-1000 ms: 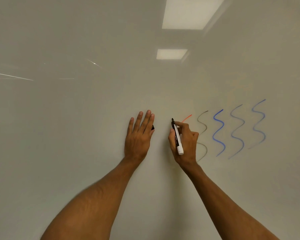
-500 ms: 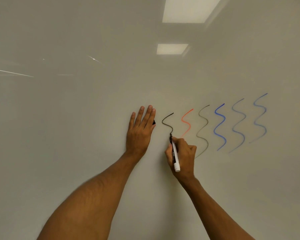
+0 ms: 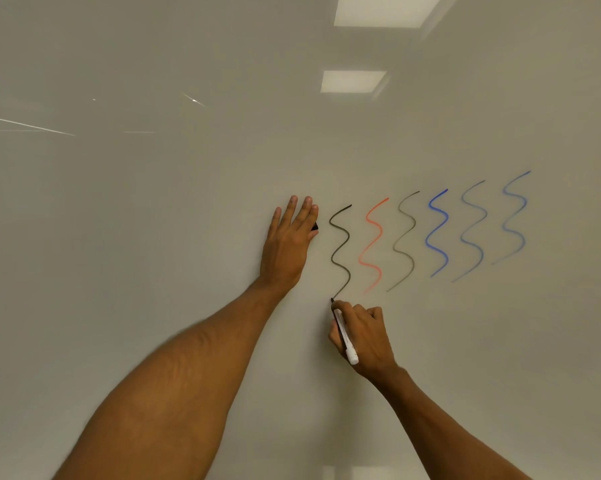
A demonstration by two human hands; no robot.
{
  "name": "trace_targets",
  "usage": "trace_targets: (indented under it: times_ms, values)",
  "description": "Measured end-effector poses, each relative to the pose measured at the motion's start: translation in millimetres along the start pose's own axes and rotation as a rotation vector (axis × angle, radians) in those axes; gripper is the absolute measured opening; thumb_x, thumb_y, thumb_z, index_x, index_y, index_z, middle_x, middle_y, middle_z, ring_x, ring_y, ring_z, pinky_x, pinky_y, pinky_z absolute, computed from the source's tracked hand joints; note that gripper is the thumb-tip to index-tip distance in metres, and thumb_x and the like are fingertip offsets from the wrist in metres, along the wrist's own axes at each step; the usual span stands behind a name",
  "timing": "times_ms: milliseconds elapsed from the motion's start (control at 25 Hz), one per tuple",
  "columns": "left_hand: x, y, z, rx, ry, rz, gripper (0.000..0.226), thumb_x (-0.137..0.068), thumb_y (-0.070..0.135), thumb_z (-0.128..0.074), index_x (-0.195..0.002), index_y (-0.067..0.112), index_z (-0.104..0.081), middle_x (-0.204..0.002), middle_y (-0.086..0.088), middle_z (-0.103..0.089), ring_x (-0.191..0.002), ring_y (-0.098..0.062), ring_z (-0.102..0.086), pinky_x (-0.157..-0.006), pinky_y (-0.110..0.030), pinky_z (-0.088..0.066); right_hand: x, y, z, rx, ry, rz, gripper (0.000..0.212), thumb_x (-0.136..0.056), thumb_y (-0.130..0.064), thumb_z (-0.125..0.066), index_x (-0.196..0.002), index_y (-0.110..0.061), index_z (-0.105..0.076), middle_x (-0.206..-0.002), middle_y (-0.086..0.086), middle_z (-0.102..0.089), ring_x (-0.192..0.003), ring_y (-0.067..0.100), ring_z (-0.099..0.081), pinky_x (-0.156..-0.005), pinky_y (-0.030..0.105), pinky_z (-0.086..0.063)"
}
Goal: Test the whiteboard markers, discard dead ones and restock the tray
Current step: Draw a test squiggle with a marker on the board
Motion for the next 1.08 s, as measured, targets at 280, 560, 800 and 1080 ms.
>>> trace_targets:
  times_ms: [280, 560, 800, 1080]
  values:
    - [107, 2, 9, -0.053, -0.206, -0.051, 0.053, -0.081, 0.017, -0.074, -0.130, 0.008, -0.056, -0.134, -0.010, -0.057, -0.125, -0.027, -0.053, -0.103, -0.051, -0.042, 23, -26, -8, -0.050, -0.136, 0.132, 0.058, -0.072, 0.009, -0.067, -0.121, -0.019, -0.056, -0.110, 0.002, -0.065, -0.083, 0.020, -0.063, -0.073, 0.030, -0.046]
    - [216, -2, 20, 0.055, -0.377, 0.071, 0.046, -0.063, 0.026, -0.088, -0.105, 0.015, -0.073, -0.109, 0.002, -0.071, -0.099, -0.010, -0.067, -0.095, -0.033, -0.048, 65, -63, -32, -0.318, -0.305, -0.067, 0.006, -0.098, -0.026, -0.046, -0.104, -0.024, -0.045, -0.096, -0.004, -0.053, -0.068, 0.013, -0.052, -0.057, 0.026, -0.044]
    - [265, -20, 35, 0.038, -0.452, 0.106, 0.045, -0.059, 0.023, -0.090, -0.100, 0.014, -0.074, -0.102, -0.001, -0.073, -0.094, -0.014, -0.069, -0.089, -0.040, -0.051, 109, -83, -60, -0.221, -0.566, -0.185, 0.027, -0.098, -0.026, -0.048, -0.124, -0.020, -0.042, -0.110, -0.001, -0.063, -0.084, 0.019, -0.061, -0.066, 0.025, -0.046]
    - [299, -27, 43, 0.065, -0.565, 0.055, 0.043, -0.059, 0.032, -0.089, -0.099, 0.022, -0.075, -0.103, 0.005, -0.073, -0.097, -0.012, -0.068, -0.091, -0.041, -0.051, 113, -117, -63, -0.177, -0.561, -0.065, 0.027, -0.095, -0.020, -0.052, -0.122, -0.020, -0.054, -0.110, 0.002, -0.064, -0.090, 0.022, -0.059, -0.069, 0.025, -0.038]
Point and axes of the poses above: each hand's wrist, its own x-axis away from the middle knuckle, its own z-axis out of the back of the hand, y = z × x, the point moved 7 cm from there along -x, towards the middle knuckle
